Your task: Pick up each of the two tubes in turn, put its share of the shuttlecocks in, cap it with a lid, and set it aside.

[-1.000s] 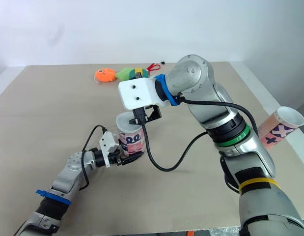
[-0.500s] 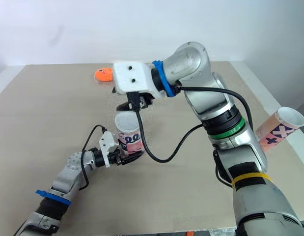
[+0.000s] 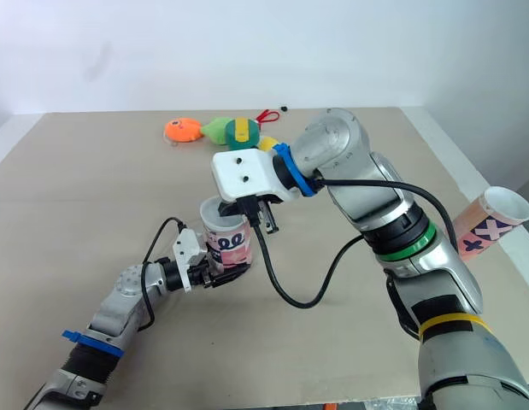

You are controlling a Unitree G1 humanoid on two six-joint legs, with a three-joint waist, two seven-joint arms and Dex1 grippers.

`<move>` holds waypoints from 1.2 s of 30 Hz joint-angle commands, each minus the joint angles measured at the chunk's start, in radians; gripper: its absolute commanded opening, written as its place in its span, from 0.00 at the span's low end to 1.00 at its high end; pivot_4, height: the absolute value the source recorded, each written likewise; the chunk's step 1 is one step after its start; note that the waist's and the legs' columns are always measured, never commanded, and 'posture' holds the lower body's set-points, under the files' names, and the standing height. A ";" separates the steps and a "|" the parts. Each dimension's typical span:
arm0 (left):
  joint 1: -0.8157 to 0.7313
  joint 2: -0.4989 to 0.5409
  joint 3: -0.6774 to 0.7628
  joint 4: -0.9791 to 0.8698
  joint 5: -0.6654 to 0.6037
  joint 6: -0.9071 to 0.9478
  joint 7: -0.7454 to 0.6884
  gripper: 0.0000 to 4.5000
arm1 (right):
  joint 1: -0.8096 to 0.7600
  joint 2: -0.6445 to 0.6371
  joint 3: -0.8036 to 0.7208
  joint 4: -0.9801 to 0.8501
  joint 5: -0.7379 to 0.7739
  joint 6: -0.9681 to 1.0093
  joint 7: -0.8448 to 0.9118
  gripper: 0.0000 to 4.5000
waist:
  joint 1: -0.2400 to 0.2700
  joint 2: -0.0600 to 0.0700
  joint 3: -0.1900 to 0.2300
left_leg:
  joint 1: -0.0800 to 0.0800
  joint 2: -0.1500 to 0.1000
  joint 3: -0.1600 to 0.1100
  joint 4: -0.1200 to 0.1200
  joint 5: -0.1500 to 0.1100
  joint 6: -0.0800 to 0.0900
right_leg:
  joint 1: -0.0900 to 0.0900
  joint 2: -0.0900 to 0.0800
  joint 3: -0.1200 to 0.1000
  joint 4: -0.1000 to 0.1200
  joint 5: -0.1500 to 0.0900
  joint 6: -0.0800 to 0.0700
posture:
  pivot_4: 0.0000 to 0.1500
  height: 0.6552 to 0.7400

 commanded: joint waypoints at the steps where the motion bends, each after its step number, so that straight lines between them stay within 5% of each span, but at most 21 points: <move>1: 0.021 0.017 0.006 0.035 0.021 0.038 0.021 0.75 | 0.063 -0.010 0.113 0.016 -0.058 -0.020 0.036 0.01 | 0.000 -0.001 -0.001 | 0.000 0.000 0.000 0.000 0.000 0.000 | 0.000 0.000 0.000 0.000 0.000 0.000 | 1.00 1.00; 10: 0.023 0.016 0.007 0.030 0.022 0.042 0.021 0.75 | 0.109 0.012 0.120 0.005 -0.085 -0.042 0.054 0.01 | 0.000 -0.001 -0.009 | 0.005 0.000 0.000 -0.001 0.000 0.000 | 0.001 0.000 0.000 0.000 -0.001 -0.001 | 1.00 1.00; 20: 0.039 0.035 0.012 -0.013 0.010 0.056 0.005 0.75 | 0.111 0.033 -0.279 0.003 0.249 0.156 -0.026 0.01 | 0.000 -0.004 -0.005 | 0.001 0.000 -0.001 -0.007 0.000 0.000 | -0.001 0.000 -0.001 0.000 0.001 -0.005 | 1.00 1.00; 21: 0.042 0.045 0.014 -0.023 0.006 0.064 -0.003 0.75 | 0.114 0.035 -0.329 -0.013 0.302 0.202 -0.047 0.15 | 0.000 -0.004 -0.004 | 0.000 0.000 -0.001 -0.008 0.000 0.000 | -0.002 -0.001 -0.001 -0.001 0.002 -0.004 | 1.00 1.00; 23: 0.044 0.063 0.020 -0.038 -0.008 0.079 -0.017 0.75 | 0.123 0.035 -0.406 -0.041 0.383 0.275 -0.083 0.28 | 0.000 -0.004 -0.002 | -0.001 -0.001 -0.001 -0.010 0.000 0.000 | -0.003 -0.001 -0.001 -0.001 0.001 -0.004 | 1.00 1.00; 24: 0.044 0.075 0.024 -0.043 -0.014 0.085 -0.024 0.86 | 0.136 0.030 -0.441 -0.060 0.420 0.309 -0.103 0.38 | -0.001 -0.004 -0.002 | -0.001 -0.001 -0.002 -0.011 0.000 0.000 | -0.003 -0.001 -0.001 -0.002 0.001 -0.005 | 1.00 1.00; 27: 0.043 0.117 0.033 -0.056 -0.031 0.109 -0.060 0.99 | 0.208 0.018 -0.522 -0.131 0.511 0.398 -0.171 0.54 | -0.001 -0.004 -0.002 | -0.001 -0.001 -0.004 -0.014 0.000 0.000 | -0.003 0.001 -0.002 -0.003 0.000 -0.006 | 1.00 1.00; 31: 0.051 0.188 0.056 -0.065 -0.054 0.118 -0.109 1.00 | 0.371 0.000 -0.565 -0.221 0.554 0.410 -0.252 0.99 | -0.005 -0.002 -0.001 | -0.001 0.000 -0.008 -0.017 -0.001 -0.001 | -0.003 0.002 -0.007 -0.003 -0.003 -0.009 | 1.00 1.00; 36: 0.073 0.339 0.138 -0.074 -0.110 0.123 -0.217 1.00 | 0.660 -0.007 -0.526 -0.277 0.467 0.231 -0.320 0.99 | -0.006 0.000 0.004 | -0.002 0.002 -0.011 -0.017 -0.003 -0.005 | -0.002 0.005 -0.010 -0.003 -0.007 -0.012 | 1.00 1.00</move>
